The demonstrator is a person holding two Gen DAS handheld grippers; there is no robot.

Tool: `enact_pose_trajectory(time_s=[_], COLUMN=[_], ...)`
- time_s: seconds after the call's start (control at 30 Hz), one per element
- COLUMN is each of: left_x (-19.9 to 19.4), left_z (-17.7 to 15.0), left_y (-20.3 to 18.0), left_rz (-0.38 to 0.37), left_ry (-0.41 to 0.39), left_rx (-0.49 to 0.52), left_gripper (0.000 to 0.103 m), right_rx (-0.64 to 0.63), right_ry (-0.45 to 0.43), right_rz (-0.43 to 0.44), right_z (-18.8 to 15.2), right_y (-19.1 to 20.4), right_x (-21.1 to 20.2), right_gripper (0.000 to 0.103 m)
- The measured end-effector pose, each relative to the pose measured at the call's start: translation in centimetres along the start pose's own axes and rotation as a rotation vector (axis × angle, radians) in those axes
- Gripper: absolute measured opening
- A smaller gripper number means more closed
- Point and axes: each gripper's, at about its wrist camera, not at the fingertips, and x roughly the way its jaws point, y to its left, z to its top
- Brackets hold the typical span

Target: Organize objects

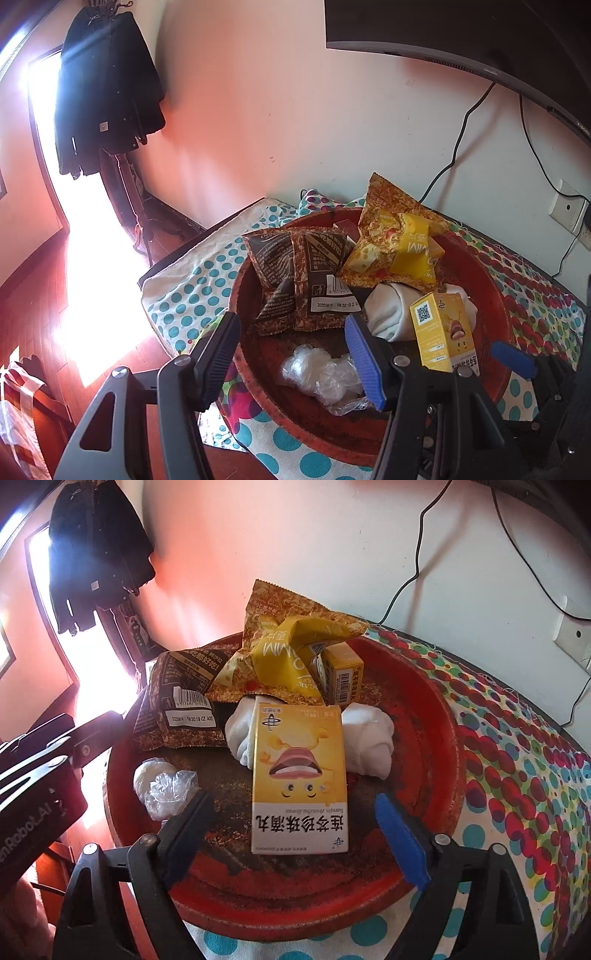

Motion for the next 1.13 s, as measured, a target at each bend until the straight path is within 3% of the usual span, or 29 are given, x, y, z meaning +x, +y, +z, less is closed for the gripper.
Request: enact_pose_trajectory(time_s=[0.2,0.33,0.43,0.67,0.8,0.9,1.13], left_x=[-1.3,-2.2,-2.8,-3.0,-3.1,-3.7,-4.0], left_z=[0.6,0.7,0.6,0.3,0.1,0.0,-0.1], left_y=[0.4,0.0,-0.3,-0.9,-1.6,-2.0,-2.6], left_rz=[-0.03,-0.075,-0.057,-0.063,-0.108,-0.149,-0.149], left_ry=[0.02,0.072,0.085,0.134,0.155,0.13,0.11], left_rx=[-0.01,0.051,0.088,0.112,0.137,0.141,0.179], left_gripper=[0.061,0.061,0.061,0.061,0.066,0.066,0.066], right_rx=[-0.007,-0.005,-0.006,-0.022,-0.02,-0.024,-0.024], right_ry=[-0.014,0.02,0.028,0.07,0.09,0.102,0.104], right_rz=[-0.063,-0.132,-0.186,-0.188,-0.167,-0.161,-0.167], right_z=[-0.3,-1.2,-1.7,-2.5,-2.8,-3.0,-2.9], right_y=[-0.4,-0.7,-0.6,0.4,0.6,0.7,0.6], right_x=[-3.6,-5.5,-6.4,-7.1,-6.9,-6.7,-6.8], right_gripper=[0.099,0.101,0.102,0.102,0.102,0.102,0.102])
